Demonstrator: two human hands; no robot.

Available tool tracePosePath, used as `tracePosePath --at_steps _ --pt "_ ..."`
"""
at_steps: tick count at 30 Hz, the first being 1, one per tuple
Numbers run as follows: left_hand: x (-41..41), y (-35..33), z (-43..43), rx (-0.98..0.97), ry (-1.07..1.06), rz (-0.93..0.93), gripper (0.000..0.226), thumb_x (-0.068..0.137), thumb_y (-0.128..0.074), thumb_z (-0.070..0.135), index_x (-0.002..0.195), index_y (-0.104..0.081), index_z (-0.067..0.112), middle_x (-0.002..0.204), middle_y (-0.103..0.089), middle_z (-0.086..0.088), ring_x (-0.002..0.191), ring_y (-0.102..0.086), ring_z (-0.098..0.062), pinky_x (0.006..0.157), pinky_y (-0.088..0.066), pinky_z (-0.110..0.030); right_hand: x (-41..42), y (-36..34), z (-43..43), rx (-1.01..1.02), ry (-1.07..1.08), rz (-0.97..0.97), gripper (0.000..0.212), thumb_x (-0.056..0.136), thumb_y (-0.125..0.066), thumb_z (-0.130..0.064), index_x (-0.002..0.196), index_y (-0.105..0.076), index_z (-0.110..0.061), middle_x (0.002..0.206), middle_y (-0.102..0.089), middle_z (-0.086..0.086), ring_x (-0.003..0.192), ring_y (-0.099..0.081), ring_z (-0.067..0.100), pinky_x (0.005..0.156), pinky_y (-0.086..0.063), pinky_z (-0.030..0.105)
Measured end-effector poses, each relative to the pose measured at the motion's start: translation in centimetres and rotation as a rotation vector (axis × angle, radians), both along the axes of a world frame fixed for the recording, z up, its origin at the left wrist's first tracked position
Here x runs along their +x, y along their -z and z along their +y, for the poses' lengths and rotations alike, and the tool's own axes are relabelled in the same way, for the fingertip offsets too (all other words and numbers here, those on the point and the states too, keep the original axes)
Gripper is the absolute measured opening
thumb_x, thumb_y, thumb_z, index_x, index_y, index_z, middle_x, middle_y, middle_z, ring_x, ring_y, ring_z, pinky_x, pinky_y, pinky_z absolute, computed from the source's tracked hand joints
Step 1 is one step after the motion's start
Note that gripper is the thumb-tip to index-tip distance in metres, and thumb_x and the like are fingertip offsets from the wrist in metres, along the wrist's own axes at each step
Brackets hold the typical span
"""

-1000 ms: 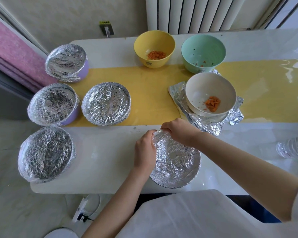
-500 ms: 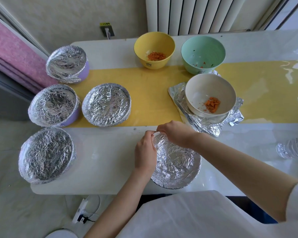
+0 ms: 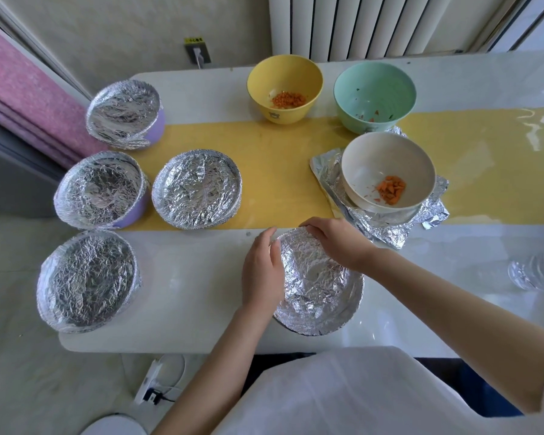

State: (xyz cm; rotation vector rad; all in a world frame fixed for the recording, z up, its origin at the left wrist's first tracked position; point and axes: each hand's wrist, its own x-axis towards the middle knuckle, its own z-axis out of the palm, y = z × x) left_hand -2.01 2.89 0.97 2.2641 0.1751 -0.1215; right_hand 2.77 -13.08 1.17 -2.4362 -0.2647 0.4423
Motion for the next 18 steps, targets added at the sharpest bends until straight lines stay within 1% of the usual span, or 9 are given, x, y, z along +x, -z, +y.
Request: tracePosePath --at_steps 3,6,7,8,10,12,14,16,18 --pt "1.2 0.3 0.1 -0.024 0.068 0.036 0.031 0.099 -0.041 0.015 0.125 -0.057 0.011 0.121 -0.063 -0.005 0.11 -0.058 -0.018 0.091 -0.044 -0.023 0.2 0.1 0.0 0.011 0.015 -0.03 0.024 0.098 -0.046 -0.013 0.11 -0.066 -0.006 0.086 -0.069 0.015 0.075 -0.061 0.032 0.065 -0.044 0.038" --pt "1.4 0.3 0.1 0.005 0.065 0.016 0.029 0.098 -0.043 0.009 0.119 -0.062 0.009 0.111 -0.068 -0.008 0.102 -0.062 -0.022 0.083 -0.044 -0.02 0.2 0.1 0.2 -0.009 0.001 -0.078 0.021 0.096 -0.048 -0.007 0.102 -0.068 -0.004 0.072 -0.062 0.012 0.061 -0.05 0.028 0.056 -0.033 0.032" --pt "1.4 0.2 0.0 0.025 0.06 0.003 0.028 0.097 -0.043 0.007 0.118 -0.063 0.009 0.11 -0.068 -0.009 0.101 -0.062 -0.022 0.081 -0.043 -0.019 0.2 0.0 0.2 -0.036 -0.016 -0.081 0.021 0.096 -0.047 -0.006 0.101 -0.067 -0.003 0.069 -0.058 0.009 0.059 -0.047 0.025 0.055 -0.03 0.03" --pt "1.4 0.2 -0.1 0.04 0.055 -0.011 0.028 0.097 -0.044 0.006 0.117 -0.063 0.008 0.109 -0.068 -0.009 0.101 -0.062 -0.024 0.08 -0.043 -0.02 0.4 -0.2 0.2 -0.072 -0.044 -0.071 0.021 0.097 -0.046 -0.007 0.101 -0.066 -0.003 0.069 -0.057 0.008 0.06 -0.047 0.025 0.056 -0.031 0.029" --pt "1.3 0.1 -0.2 0.056 0.05 -0.03 0.028 0.097 -0.044 0.005 0.116 -0.064 0.007 0.108 -0.069 -0.011 0.1 -0.063 -0.026 0.08 -0.045 -0.025 1.0 -0.5 0.1 -0.131 -0.109 -0.008 0.023 0.098 -0.042 -0.01 0.102 -0.064 -0.004 0.077 -0.063 0.01 0.066 -0.052 0.027 0.059 -0.039 0.032" --pt "1.3 0.2 -0.1 0.07 0.046 -0.036 0.027 0.096 -0.045 0.005 0.115 -0.065 0.007 0.107 -0.069 -0.011 0.099 -0.063 -0.028 0.08 -0.046 -0.028 1.4 -0.6 0.2 -0.109 -0.148 0.05 0.025 0.099 -0.041 -0.014 0.106 -0.064 -0.007 0.088 -0.067 0.012 0.076 -0.057 0.028 0.07 -0.047 0.038" --pt "1.3 0.3 -0.1 0.082 0.051 -0.053 0.026 0.096 -0.046 0.005 0.114 -0.065 0.007 0.106 -0.069 -0.012 0.098 -0.063 -0.028 0.079 -0.044 -0.026 1.4 -0.7 0.6 -0.064 -0.161 0.053 0.026 0.098 -0.043 -0.013 0.113 -0.065 -0.009 0.094 -0.069 0.009 0.082 -0.06 0.026 0.076 -0.047 0.038" --pt "1.2 0.1 -0.1 0.077 0.055 -0.07 0.026 0.095 -0.047 0.003 0.114 -0.065 0.007 0.105 -0.07 -0.011 0.098 -0.064 -0.027 0.078 -0.043 -0.024 1.4 -0.5 0.8 -0.047 -0.15 0.009 0.027 0.097 -0.045 -0.011 0.114 -0.066 -0.009 0.096 -0.07 0.01 0.085 -0.062 0.027 0.074 -0.045 0.033" --pt "1.2 0.1 -0.2 0.076 0.052 -0.076 0.026 0.094 -0.048 0.003 0.113 -0.066 0.006 0.104 -0.07 -0.011 0.097 -0.064 -0.027 0.077 -0.043 -0.023 1.3 -0.3 0.9 -0.048 -0.131 -0.044 0.025 0.096 -0.048 -0.01 0.113 -0.067 -0.008 0.095 -0.071 0.012 0.084 -0.063 0.029 0.068 -0.039 0.026"
